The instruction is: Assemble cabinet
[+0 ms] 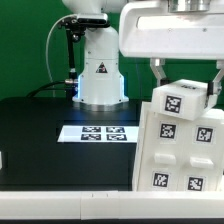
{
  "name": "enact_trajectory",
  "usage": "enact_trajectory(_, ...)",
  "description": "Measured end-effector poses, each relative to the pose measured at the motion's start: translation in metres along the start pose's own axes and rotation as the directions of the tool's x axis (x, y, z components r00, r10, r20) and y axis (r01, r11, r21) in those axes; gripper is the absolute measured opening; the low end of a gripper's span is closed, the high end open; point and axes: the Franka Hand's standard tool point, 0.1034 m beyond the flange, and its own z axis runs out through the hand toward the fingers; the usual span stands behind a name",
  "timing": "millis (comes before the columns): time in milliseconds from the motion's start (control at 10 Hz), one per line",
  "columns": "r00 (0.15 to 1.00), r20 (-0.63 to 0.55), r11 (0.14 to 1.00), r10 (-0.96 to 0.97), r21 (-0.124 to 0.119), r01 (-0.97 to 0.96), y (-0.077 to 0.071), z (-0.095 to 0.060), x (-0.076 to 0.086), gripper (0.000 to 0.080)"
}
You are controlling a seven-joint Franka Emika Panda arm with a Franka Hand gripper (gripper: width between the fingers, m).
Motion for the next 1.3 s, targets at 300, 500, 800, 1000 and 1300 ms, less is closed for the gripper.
enact_trajectory(300,0.937,-0.008,0.935,0.351,0.055,-0.35,-0.003,0.0,0.004,0.055)
enact_trajectory(500,0.869,0.003,0.867,0.494,0.068,-0.493,-0.002,0.0,0.005,0.055)
enact_trajectory(800,0.777,0.029,0.774,0.629,0.069,-0.629,-0.002,0.0,0.005,0.0551)
enact_trajectory(1000,0.785,0.032,0.783,0.618,0.068,-0.619,-0.003,0.001,0.004,0.0551)
enact_trajectory(1300,0.927,0.064,0.925,0.369,0.073,-0.373,-0.005,-0.016,0.005,0.078)
